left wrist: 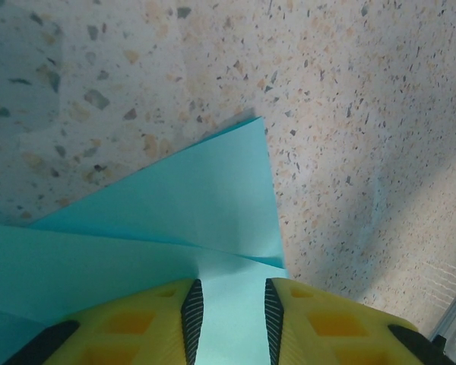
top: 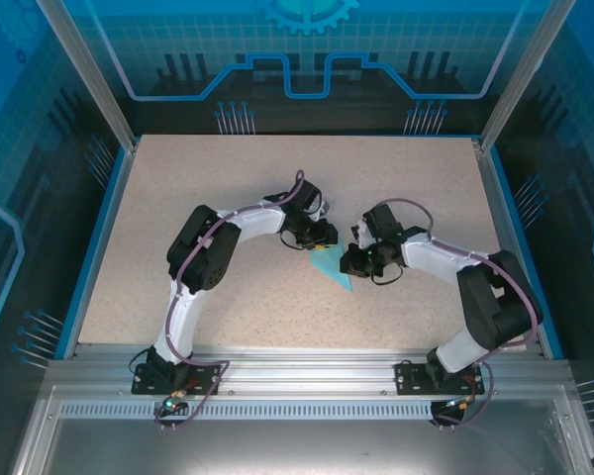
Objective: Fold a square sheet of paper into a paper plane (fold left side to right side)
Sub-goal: Fourth fold the wing at the center of the table.
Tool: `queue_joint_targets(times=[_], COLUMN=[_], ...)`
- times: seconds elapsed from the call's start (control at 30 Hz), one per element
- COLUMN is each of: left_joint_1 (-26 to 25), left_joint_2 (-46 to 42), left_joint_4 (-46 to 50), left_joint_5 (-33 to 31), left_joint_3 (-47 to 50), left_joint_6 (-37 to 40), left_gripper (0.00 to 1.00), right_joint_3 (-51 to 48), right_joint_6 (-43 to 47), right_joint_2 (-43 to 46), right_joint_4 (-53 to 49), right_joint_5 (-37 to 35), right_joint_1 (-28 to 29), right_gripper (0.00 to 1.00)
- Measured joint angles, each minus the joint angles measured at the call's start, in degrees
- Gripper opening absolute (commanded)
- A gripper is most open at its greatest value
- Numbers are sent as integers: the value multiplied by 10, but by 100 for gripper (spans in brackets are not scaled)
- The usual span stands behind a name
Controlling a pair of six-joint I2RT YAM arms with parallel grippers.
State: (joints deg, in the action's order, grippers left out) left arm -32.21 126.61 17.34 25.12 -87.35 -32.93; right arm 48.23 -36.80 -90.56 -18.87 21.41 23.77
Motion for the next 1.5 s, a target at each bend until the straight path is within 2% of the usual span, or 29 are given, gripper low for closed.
queue_joint_targets(times=[0.3, 0.67, 1.03, 1.33, 1.5], left_joint_1=[0, 0, 0, -2, 0], left_joint_2=[0, 0, 0, 0, -6], left_joint_4=[-2, -1, -1, -1, 1], left_joint_5=[0, 0, 0, 13, 18], left_joint_3=[1, 1, 1, 1, 1], left_joint_6=[-1, -1, -1, -2, -2], left_gripper=[33, 33, 32, 34, 44], right_joint_3=[44, 47, -58, -129, -158], right_joint_6=[-37, -25, -5, 17, 36], right_joint_2=[-95, -114, -36, 21, 74], right_joint_4=[44, 36, 73, 90, 30], right_joint_5=[-3, -30, -23, 7, 9], right_joint_1=[12, 17, 13, -27, -42], right_gripper=[9, 9, 9, 10, 12])
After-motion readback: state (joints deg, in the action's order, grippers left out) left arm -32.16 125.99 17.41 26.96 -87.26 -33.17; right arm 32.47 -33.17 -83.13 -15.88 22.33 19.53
